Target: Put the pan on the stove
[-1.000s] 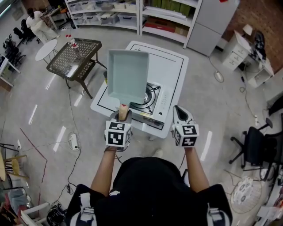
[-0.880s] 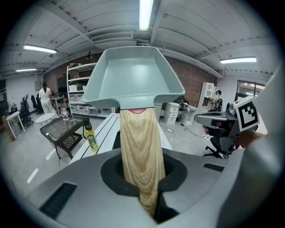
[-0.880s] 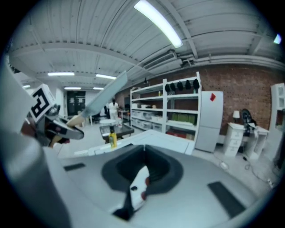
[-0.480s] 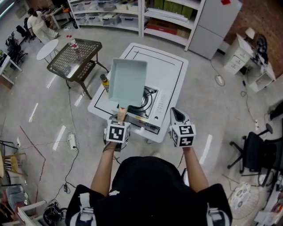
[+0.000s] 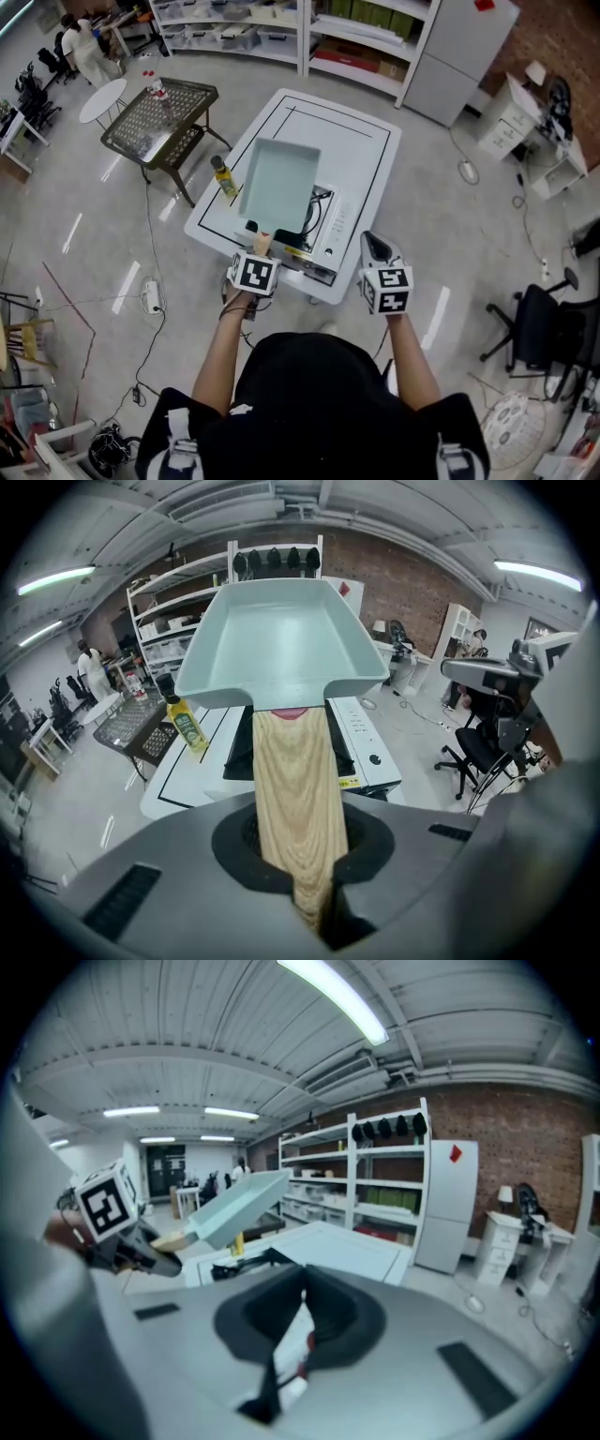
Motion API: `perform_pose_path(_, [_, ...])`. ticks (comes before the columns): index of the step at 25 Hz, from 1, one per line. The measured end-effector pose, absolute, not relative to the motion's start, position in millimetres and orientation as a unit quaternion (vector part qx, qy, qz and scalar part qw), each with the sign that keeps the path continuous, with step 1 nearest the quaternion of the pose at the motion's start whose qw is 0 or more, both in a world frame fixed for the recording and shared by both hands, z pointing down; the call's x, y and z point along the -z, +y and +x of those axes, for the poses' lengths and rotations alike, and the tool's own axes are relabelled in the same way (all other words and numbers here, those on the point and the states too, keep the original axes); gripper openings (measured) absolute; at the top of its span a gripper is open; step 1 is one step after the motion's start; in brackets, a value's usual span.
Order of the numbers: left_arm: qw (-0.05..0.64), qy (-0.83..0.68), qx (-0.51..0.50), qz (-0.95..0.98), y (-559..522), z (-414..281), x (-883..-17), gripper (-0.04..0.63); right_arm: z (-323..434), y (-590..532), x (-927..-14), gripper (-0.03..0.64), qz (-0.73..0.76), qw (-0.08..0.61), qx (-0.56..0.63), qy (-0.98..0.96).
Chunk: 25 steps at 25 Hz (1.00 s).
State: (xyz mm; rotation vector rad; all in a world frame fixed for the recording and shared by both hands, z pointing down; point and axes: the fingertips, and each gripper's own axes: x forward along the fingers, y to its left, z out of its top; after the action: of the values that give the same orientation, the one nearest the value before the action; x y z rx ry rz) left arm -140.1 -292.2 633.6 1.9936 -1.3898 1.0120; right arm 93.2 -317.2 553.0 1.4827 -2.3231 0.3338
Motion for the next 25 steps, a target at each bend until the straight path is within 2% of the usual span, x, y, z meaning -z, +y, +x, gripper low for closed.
perform_pose_path(25, [0.325, -0.443, -0.465, 0.694, -269.5, -136.1, -725.0, 0.057, 120.8, -309.5, -583.2, 0.035, 0.527, 0.227, -0.133, -0.808])
